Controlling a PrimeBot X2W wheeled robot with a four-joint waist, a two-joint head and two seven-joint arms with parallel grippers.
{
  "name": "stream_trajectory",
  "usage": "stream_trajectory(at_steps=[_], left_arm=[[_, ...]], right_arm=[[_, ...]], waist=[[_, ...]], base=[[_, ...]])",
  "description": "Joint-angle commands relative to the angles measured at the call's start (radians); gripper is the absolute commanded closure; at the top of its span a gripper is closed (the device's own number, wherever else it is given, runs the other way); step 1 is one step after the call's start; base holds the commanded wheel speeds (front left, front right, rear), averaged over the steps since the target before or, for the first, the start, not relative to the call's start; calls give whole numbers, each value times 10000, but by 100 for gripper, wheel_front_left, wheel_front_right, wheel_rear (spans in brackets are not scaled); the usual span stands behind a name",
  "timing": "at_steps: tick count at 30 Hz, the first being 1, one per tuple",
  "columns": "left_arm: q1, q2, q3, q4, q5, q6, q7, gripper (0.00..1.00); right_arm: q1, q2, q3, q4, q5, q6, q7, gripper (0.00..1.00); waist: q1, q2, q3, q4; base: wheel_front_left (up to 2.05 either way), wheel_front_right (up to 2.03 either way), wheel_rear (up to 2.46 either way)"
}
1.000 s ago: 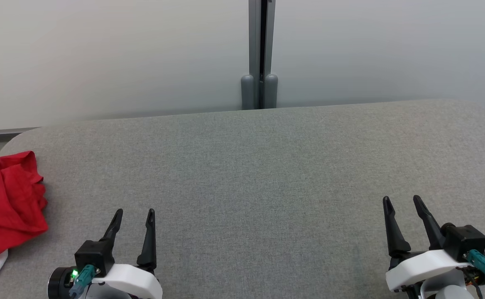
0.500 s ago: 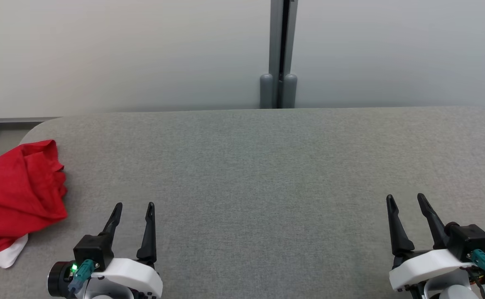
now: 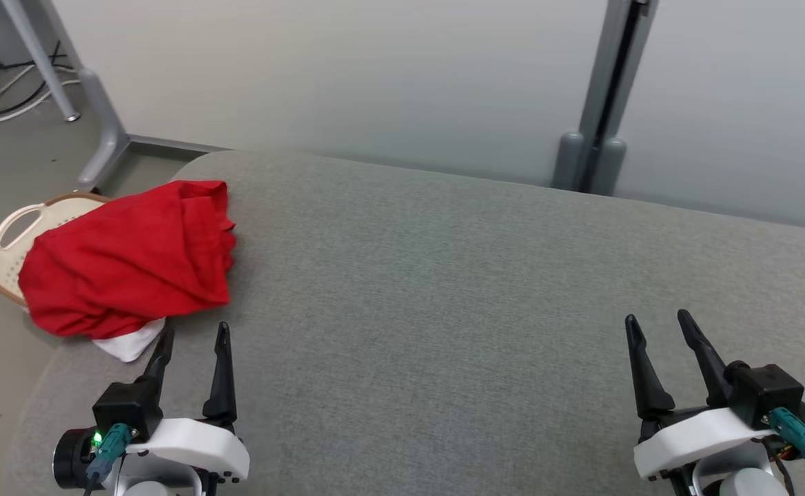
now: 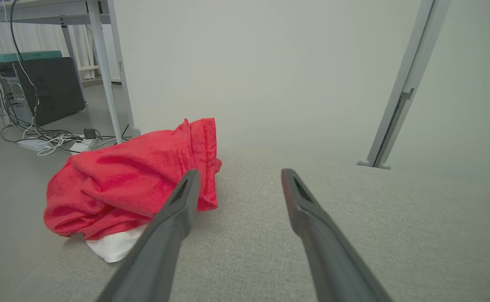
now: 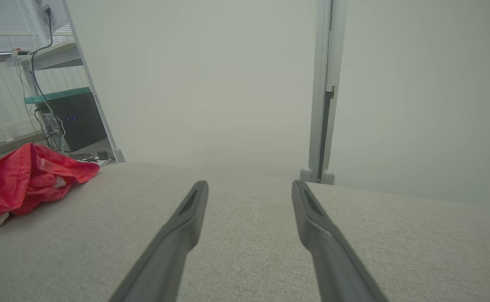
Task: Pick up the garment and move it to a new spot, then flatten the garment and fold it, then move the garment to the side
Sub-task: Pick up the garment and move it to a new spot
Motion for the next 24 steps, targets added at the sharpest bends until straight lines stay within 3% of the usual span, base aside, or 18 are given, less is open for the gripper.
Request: stream_trajectory(at_steps=[1, 9, 24], left_arm=[[-89, 66, 93, -47, 46, 56, -10, 0], [-34, 44, 424, -165, -56, -86, -10, 0], [-226, 3, 419, -203, 77, -85, -10, 0]], right_arm=[[111, 21, 46, -75, -32, 2, 44, 0], [100, 85, 174, -295, -3, 1, 94, 0], [99, 24, 114, -346, -47, 1, 190, 0]], waist=[[0, 0, 19, 593], [0, 0, 54, 1346], [0, 0, 203, 1603]], base=[[0, 0, 0], [0, 0, 0], [0, 0, 0]])
